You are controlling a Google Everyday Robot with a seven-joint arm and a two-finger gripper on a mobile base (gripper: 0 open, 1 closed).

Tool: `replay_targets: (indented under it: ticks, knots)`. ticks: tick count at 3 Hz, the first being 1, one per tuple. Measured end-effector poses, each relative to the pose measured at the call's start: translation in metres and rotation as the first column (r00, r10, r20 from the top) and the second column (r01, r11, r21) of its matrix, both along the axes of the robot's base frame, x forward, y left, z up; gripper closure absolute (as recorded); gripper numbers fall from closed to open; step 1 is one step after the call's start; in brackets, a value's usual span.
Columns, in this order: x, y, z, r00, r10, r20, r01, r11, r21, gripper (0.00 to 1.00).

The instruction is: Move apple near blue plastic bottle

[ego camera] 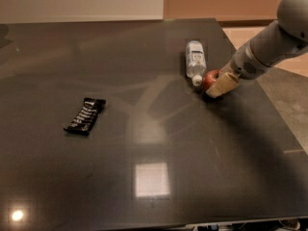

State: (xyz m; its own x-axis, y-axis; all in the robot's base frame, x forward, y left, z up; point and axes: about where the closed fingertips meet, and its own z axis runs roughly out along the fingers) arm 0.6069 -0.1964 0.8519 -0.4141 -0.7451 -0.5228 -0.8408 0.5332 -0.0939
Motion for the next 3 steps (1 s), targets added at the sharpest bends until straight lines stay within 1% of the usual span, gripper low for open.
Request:
replay_targets:
  ticks: [1, 2, 3]
  knots:
    - [0.002, -0.0009, -0.0036, 1.0, -0.002, -0.005, 0.002, 1.0, 0.006, 0.12]
    - [0.002, 0.0006, -0.0048, 1.0, 0.001, -0.007, -0.001, 1.0, 0.006, 0.0]
    - [0.002, 0.0007, -0.0049, 1.0, 0.001, -0.007, -0.001, 1.0, 0.006, 0.0]
